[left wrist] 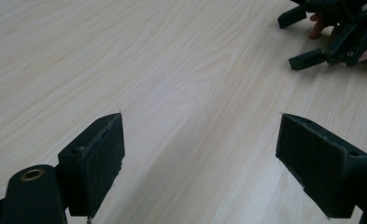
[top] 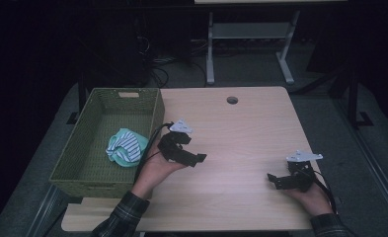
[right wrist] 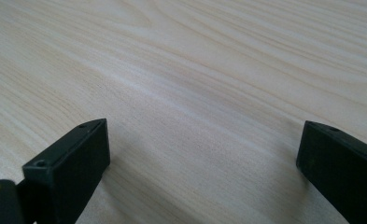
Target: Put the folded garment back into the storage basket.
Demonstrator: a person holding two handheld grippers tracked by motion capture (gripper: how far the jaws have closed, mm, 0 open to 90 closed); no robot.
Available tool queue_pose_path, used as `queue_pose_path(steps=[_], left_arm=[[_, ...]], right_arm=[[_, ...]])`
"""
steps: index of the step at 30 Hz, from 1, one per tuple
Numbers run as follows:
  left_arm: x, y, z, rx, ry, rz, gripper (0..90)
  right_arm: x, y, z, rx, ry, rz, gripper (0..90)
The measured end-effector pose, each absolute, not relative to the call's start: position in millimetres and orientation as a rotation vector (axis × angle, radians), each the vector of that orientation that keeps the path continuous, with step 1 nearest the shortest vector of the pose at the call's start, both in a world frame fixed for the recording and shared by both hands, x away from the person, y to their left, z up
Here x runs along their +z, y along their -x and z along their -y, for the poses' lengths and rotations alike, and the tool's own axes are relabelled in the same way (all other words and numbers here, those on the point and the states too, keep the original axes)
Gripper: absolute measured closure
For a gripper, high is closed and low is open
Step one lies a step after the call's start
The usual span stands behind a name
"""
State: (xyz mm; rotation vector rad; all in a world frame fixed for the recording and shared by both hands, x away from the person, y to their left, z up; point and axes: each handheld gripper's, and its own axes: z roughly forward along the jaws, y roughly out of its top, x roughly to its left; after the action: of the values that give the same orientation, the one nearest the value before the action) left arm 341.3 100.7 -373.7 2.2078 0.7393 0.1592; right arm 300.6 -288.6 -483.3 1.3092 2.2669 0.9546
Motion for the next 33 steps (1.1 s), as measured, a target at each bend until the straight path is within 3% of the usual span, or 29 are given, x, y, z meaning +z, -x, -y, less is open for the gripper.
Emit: queue_pose_path(steps=[33], left_arm=[[-465, -337, -74, 0.25, -2.311, -0.706, 13.8]], right_arm=[[-483, -301, 289, 0.954, -1.308, -2.267, 2.3]])
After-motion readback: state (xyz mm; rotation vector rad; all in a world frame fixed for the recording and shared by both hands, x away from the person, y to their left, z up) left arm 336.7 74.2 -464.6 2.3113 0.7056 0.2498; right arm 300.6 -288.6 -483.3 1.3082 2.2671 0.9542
